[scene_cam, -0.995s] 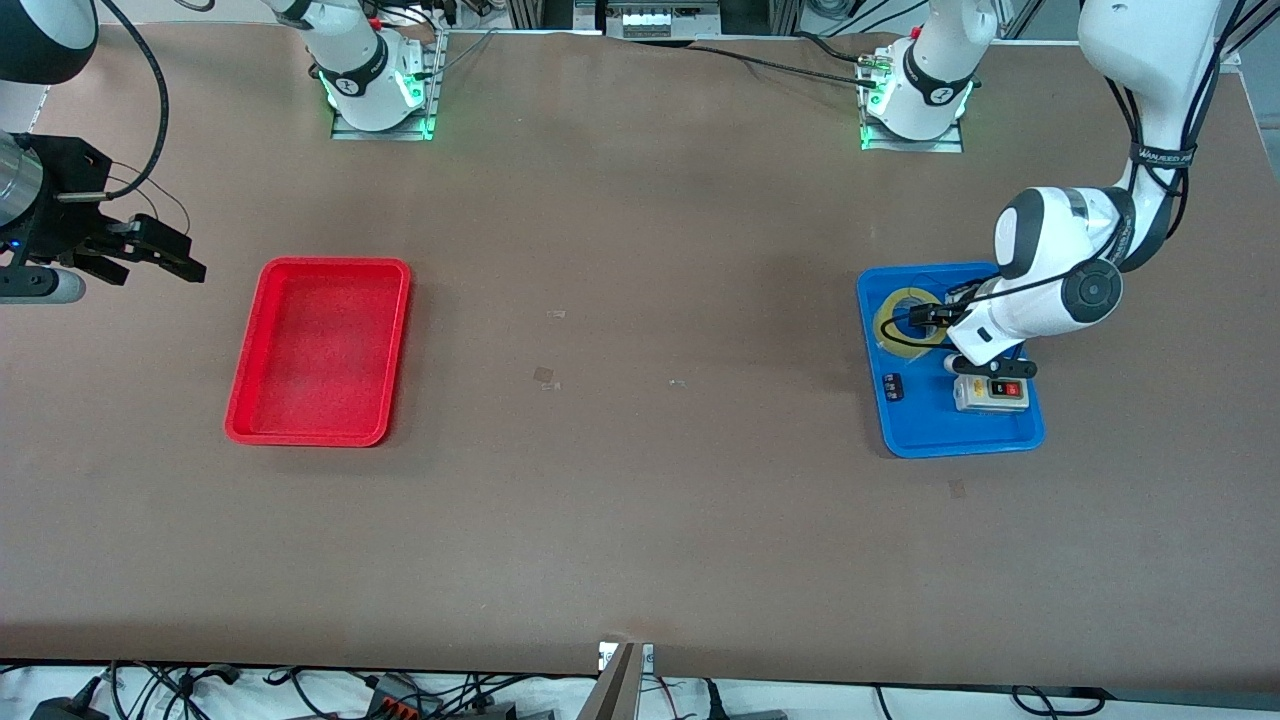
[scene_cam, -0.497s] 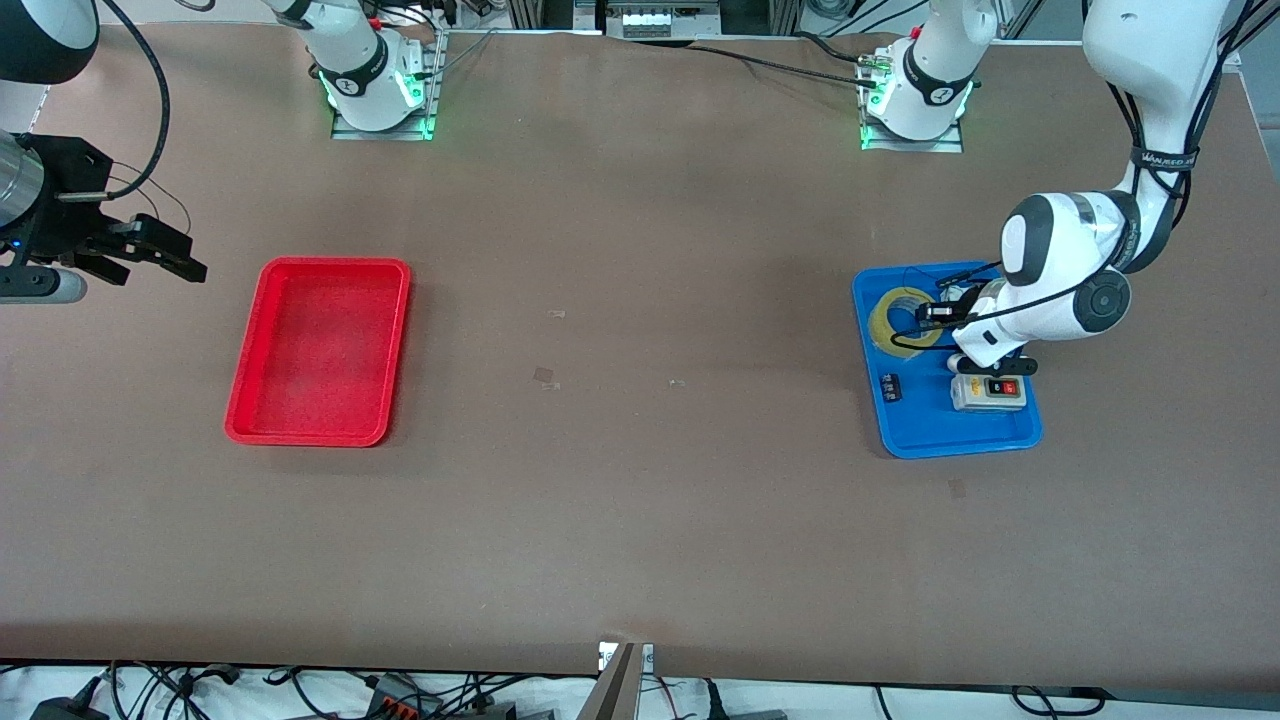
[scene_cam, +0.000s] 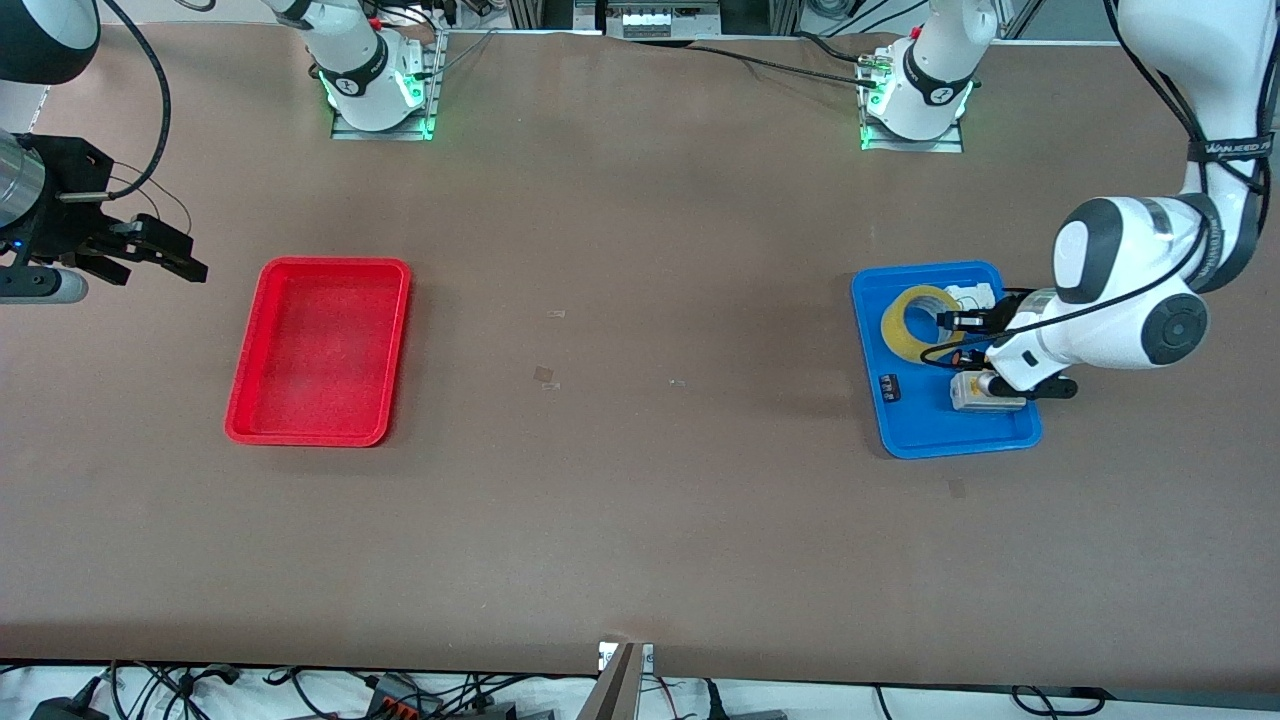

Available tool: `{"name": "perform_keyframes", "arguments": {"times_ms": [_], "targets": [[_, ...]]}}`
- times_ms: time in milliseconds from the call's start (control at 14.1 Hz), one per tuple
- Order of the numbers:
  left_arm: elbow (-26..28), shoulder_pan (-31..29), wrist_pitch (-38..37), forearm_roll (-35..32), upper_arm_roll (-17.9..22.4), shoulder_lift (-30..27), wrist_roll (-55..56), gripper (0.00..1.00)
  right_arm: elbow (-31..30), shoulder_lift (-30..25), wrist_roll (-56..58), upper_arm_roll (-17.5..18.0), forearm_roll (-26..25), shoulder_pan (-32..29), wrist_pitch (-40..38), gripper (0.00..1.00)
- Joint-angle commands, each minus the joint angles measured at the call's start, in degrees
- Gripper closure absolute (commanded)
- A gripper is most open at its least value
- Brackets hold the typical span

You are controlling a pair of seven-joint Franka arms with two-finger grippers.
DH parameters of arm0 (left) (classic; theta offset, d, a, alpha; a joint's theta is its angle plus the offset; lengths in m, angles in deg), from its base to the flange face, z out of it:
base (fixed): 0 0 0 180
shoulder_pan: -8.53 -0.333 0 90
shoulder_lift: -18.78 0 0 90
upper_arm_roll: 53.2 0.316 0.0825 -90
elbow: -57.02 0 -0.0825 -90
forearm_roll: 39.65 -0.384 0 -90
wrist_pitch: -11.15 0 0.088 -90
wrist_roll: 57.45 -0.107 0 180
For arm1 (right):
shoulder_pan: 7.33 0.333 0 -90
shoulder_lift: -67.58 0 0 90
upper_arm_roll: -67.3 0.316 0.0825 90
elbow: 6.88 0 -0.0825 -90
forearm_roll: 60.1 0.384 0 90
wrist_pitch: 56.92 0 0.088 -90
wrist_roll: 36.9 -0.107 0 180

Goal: Place and move tape with both arms
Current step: 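Grasp the yellow tape roll with the left gripper, then carry the tape out of the blue tray and set it on the table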

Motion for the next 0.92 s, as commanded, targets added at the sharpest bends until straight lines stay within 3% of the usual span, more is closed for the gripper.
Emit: {"name": "perform_keyframes", "arguments": {"times_ms": [0,142,355,853], "targets": [[-6.2,5.7,-1.7,3.6,-1.3,4.7,11.2,1.0,-1.1,-1.2,0.8,0.4,-0.1,-0.1,0.4,0.0],[-10.7,11.4,-0.2,7.5,-1.3,8.6,19.9,1.0,-1.0,-1.1,0.8,0.4,0.2,-0.2,0.5,0.0],[-16.2,19.5,8.6,10.9,-1.3,14.7,33.3,1.0,-0.8,-0.8,0.8,0.4,0.3,-0.2,0.5,0.0],[-26.1,34.8,24.3,13.1,-1.3,26.1,54.8,1.0,-0.8,-0.8,0.8,0.4,0.3,-0.2,0.5,0.0]]}}
